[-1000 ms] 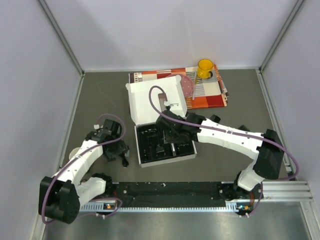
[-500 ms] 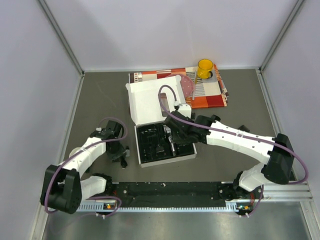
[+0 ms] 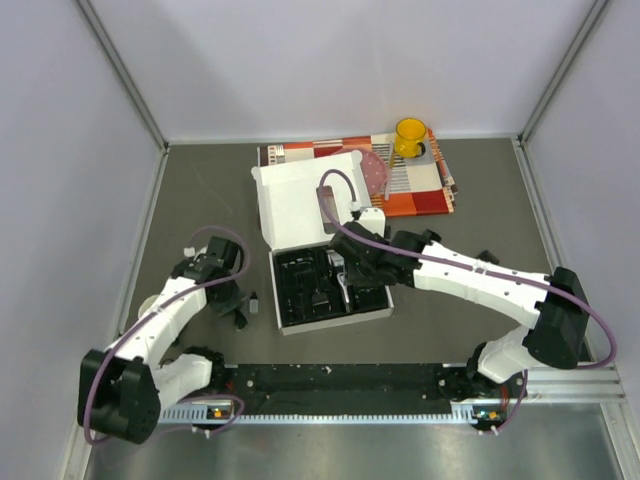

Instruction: Sort the hair-cutting tools

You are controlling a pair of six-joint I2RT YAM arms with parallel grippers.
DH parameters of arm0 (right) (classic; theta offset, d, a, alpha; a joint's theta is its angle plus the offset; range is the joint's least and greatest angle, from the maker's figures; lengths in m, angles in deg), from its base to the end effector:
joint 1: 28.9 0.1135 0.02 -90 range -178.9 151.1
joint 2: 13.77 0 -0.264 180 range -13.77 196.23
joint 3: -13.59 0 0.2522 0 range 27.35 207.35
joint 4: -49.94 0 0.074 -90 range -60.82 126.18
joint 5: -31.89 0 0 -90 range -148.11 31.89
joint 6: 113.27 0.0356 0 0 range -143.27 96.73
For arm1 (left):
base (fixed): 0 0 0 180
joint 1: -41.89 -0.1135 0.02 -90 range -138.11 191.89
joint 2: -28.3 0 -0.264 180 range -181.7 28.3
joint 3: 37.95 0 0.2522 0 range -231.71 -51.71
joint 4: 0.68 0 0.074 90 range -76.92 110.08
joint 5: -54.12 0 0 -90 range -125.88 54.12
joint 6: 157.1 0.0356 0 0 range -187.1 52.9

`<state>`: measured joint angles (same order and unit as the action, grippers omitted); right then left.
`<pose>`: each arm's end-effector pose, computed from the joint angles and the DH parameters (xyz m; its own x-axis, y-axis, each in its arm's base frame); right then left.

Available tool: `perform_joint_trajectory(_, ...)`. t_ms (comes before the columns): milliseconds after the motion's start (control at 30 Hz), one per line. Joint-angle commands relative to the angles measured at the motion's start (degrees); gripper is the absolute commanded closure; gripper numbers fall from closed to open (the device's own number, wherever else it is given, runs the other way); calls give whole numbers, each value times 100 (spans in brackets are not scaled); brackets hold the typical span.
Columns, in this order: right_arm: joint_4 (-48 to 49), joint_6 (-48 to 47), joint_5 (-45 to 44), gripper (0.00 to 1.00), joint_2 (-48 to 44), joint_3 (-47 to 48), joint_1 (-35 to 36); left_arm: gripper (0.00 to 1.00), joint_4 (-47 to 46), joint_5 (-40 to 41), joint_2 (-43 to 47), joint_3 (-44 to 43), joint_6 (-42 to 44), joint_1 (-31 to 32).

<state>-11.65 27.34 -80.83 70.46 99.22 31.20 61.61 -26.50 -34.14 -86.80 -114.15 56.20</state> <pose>0.1608 0.2521 0.2896 -0.8185 0.0067 -0.5745 -0.1124 0.9787 0.1715 0.1658 -0.0363 0.1825 -0.7906 -0.5436 -0.2819 -0.5479 0.8335 -0.0709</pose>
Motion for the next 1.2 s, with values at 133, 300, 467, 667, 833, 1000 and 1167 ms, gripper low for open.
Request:
perform_joint_trajectory(133,90,-69,-198,62,-266,213,-77,93,148,-120,838,-1192,898,2)
perform_joint_trajectory(300,72,-51,-312,62,-450,187,-103,90,69,-902,751,-1544,707,11)
perform_joint_trajectory(467,37,45,-365,62,-758,-6,-138,90,-572,-1923,513,-1439,-346,168)
perform_joint_trajectory(667,-77,168,-408,62,-1189,-314,-156,91,-1082,-1432,-31,-1728,-998,985)
perform_joint_trajectory(833,-130,134,-488,61,-1505,-376,-209,93,-1206,-1045,-638,-1975,-1542,1591)
perform_joint_trajectory(1000,-165,107,-497,61,-1637,-429,-235,97,-1522,-431,-1103,-1984,-2053,2137)
perform_joint_trajectory(1167,-191,46,-505,60,-1813,-543,-226,98,-1583,-87,-1359,-1870,-2537,2287)
